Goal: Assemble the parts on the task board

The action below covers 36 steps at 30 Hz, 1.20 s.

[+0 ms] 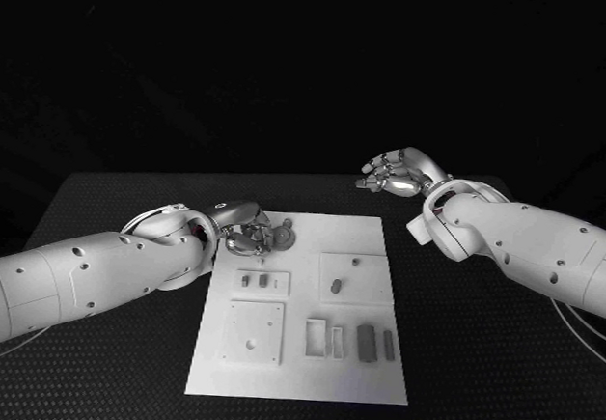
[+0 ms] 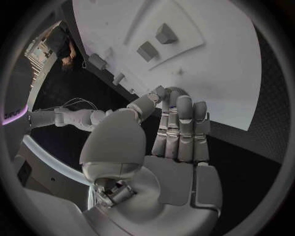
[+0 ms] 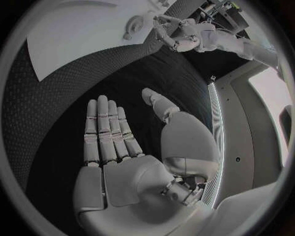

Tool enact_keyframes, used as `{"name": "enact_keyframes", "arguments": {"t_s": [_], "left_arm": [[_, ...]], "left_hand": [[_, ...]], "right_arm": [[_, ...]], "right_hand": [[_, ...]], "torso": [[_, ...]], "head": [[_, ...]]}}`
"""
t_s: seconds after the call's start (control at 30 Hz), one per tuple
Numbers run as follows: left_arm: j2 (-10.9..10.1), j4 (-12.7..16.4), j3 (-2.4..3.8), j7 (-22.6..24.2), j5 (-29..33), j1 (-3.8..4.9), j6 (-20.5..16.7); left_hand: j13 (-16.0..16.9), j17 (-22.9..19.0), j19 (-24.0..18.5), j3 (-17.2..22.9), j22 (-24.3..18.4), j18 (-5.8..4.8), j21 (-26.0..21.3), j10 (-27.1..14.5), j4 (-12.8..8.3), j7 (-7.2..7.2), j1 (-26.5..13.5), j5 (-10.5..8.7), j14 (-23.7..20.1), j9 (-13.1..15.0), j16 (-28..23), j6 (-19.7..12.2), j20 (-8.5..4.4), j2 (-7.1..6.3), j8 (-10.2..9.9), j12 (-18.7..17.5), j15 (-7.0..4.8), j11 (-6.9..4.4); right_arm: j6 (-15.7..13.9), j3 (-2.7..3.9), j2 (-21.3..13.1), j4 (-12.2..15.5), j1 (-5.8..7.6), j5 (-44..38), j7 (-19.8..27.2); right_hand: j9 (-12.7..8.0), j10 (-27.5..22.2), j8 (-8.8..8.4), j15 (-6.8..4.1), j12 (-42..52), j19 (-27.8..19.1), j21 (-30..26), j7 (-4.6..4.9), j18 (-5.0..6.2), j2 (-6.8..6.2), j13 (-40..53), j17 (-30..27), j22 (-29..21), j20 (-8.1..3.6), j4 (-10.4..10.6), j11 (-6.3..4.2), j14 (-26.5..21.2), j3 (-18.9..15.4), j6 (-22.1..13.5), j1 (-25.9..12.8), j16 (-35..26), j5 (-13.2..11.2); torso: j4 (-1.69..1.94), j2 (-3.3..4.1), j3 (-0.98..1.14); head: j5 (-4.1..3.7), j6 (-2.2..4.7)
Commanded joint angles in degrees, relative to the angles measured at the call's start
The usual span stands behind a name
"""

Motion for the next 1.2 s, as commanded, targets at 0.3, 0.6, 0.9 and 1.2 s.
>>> {"name": "enact_keyframes", "arguments": {"t_s": [0.3,0.6,0.9,1.2], "left_arm": [[-2.21,1.0,-0.01,-0.66,4.77,0.02,3.87],[-2.37,1.13,-0.06,-0.73,5.29,-0.01,5.08],[-2.11,0.67,-0.12,-0.71,5.34,-0.19,5.37],[-1.73,0.06,-0.15,-0.58,5.36,-0.32,5.12]], "left_hand": [[0.07,-0.08,0.39,0.33,-0.07,0.57,-0.17,0.69,0.12,-0.11,-0.31,0.51,0.28,0.0,0.2,0.38,-4.6,0.4,0.26,-0.12,-0.29,-0.07],[0.07,-0.08,0.39,0.31,-0.05,0.55,-0.18,0.72,0.12,-0.11,-0.38,0.52,0.29,-0.02,0.22,0.38,-4.61,0.38,0.25,-0.15,-0.29,-0.07],[0.06,-0.08,0.38,0.33,-0.05,0.54,-0.21,0.73,0.11,-0.11,-0.41,0.51,0.27,-0.04,0.21,0.37,-4.61,0.4,0.24,-0.19,-0.29,-0.06],[0.04,-0.08,0.37,0.32,-0.03,0.52,-0.23,0.75,0.11,-0.09,-0.49,0.38,0.26,-0.07,0.22,0.34,-4.62,0.44,0.21,-0.25,-0.28,-0.06]], "right_arm": [[0.58,0.03,-0.19,0.1,-0.06,0.04,0.65],[0.56,0.03,-0.25,0.16,-0.07,0.04,0.64],[0.53,0.03,-0.27,0.2,-0.07,0.04,0.63],[0.5,0.03,-0.26,0.2,-0.07,0.05,0.62]], "right_hand": [[-0.11,0.33,0.25,0.23,-0.36,-0.13,-0.31,0.97,-0.25,0.12,-0.16,-0.06,-0.07,0.49,-0.08,0.1,0.22,-0.38,-0.32,0.53,-0.27,0.27],[-0.13,0.34,0.26,0.24,-0.37,-0.13,-0.35,0.98,-0.24,0.14,-0.24,-0.07,-0.07,0.5,-0.07,0.1,0.21,-0.39,-0.34,0.55,-0.31,0.29],[-0.14,0.34,0.26,0.24,-0.38,-0.14,-0.39,0.98,-0.23,0.16,-0.3,-0.07,-0.06,0.51,-0.07,0.11,0.22,-0.4,-0.34,0.58,-0.34,0.3],[-0.15,0.35,0.26,0.24,-0.39,-0.13,-0.42,0.98,-0.22,0.16,-0.35,-0.07,-0.06,0.52,-0.07,0.11,0.22,-0.41,-0.35,0.6,-0.37,0.3]], "torso": [[-0.06,0.03,-0.05],[-0.09,0.01,-0.01],[-0.17,0.03,0.05],[-0.2,0.04,0.06]], "head": [[0.12,-0.24],[0.21,-0.37],[0.35,-0.32],[0.36,-0.33]]}}
